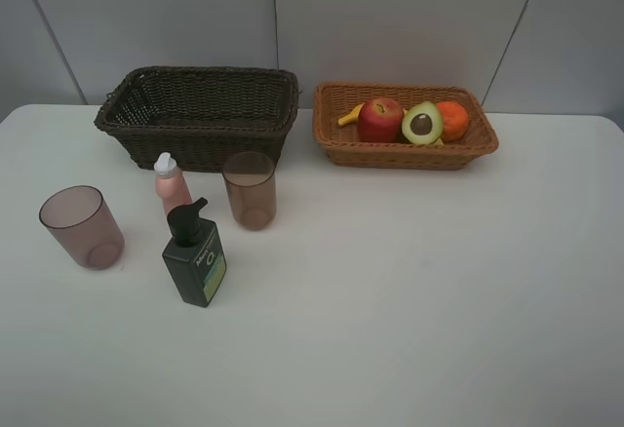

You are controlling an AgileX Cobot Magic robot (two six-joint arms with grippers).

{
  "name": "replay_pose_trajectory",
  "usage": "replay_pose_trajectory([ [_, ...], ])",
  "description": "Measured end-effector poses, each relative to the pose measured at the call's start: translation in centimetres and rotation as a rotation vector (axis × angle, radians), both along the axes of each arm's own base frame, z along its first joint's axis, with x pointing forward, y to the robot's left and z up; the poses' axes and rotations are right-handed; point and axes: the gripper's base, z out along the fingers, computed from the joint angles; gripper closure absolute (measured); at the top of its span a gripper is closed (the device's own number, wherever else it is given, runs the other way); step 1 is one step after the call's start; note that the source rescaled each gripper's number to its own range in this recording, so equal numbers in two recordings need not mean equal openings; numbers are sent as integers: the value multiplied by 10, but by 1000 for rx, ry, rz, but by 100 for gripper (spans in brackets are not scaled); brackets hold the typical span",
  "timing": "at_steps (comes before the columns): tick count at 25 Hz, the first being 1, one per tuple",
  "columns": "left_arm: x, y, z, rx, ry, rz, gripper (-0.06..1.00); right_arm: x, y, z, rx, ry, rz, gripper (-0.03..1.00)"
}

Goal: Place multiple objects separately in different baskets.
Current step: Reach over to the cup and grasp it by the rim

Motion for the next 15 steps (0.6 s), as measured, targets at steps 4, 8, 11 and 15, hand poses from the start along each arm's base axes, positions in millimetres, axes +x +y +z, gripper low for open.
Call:
replay_pose_trajectory([
  [4, 0, 0, 0, 0, 0, 0, -6, -14, -3, -9, 44, -57, -26, -3],
  [8, 0, 0, 0, 0, 0, 0, -6, -26, -7, -7, 80, -145, -48, -3],
  [11, 0, 0, 0, 0, 0, 0, -6, -38, -10, -7, 101, -217, -92, -3],
  [15, 0, 0, 0, 0, 0, 0, -6, -54, -14, -7, 114, -327, -186, -3],
])
